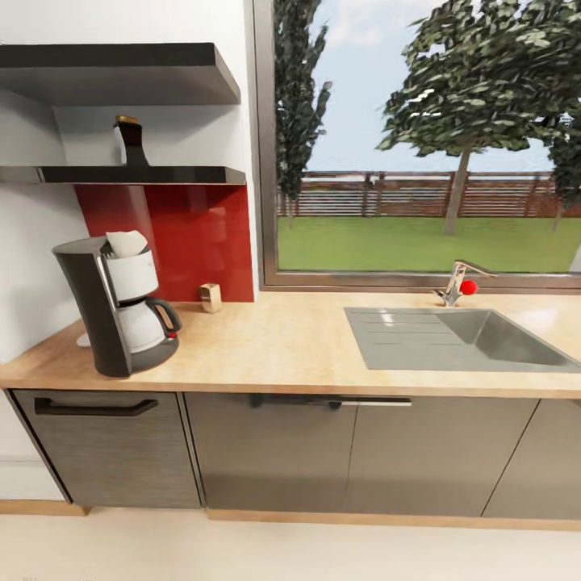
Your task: Set up a coffee station on the kitchen countertop: keep the coffee maker on the countertop, move the bottle of coffee from the kitchen shelf to the counter next to the coffee maker, place a paper coffee filter on top of the coffee maker, put the saucer next to the coffee maker with the coffee cup on the saucer, and place the electric kettle next to the coffee maker.
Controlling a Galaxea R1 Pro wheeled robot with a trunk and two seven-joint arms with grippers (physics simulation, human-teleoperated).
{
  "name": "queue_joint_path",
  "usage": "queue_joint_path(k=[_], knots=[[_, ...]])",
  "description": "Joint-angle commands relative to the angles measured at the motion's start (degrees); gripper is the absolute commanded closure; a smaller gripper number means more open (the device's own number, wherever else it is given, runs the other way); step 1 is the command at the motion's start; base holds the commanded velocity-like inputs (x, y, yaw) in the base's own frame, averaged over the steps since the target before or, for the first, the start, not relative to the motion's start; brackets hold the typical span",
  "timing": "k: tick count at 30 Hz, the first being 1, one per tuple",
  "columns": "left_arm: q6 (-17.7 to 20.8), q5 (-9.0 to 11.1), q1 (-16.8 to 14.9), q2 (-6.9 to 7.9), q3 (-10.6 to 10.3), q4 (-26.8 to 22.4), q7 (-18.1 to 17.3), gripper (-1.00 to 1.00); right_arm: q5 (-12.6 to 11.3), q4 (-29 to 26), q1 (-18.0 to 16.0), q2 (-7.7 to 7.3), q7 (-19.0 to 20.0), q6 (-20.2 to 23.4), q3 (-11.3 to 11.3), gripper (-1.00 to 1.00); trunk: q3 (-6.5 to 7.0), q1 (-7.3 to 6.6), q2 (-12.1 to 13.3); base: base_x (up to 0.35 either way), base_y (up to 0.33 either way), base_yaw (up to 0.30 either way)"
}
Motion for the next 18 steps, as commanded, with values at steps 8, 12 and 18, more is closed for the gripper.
queue_joint_path(k=[8,12,18], knots=[[0.2,1.3,0.2,-0.06,0.6,0.0,4.1,-1.00,0.1,0.0,0.0,0.04,-0.1,-0.2,0.4,-1.00,-0.07,0.00,0.0,0.000,0.000,0.228],[0.2,1.4,0.2,-0.07,0.7,-0.1,4.2,-1.00,0.1,0.1,0.0,0.04,-0.1,-0.2,0.4,-1.00,-0.07,0.00,0.0,0.000,0.000,0.257],[0.2,1.4,0.3,-0.07,0.6,-0.1,4.3,-1.00,0.1,0.0,0.0,0.09,-0.1,-0.2,0.4,-1.00,-0.07,0.00,0.0,0.000,0.000,0.259]])
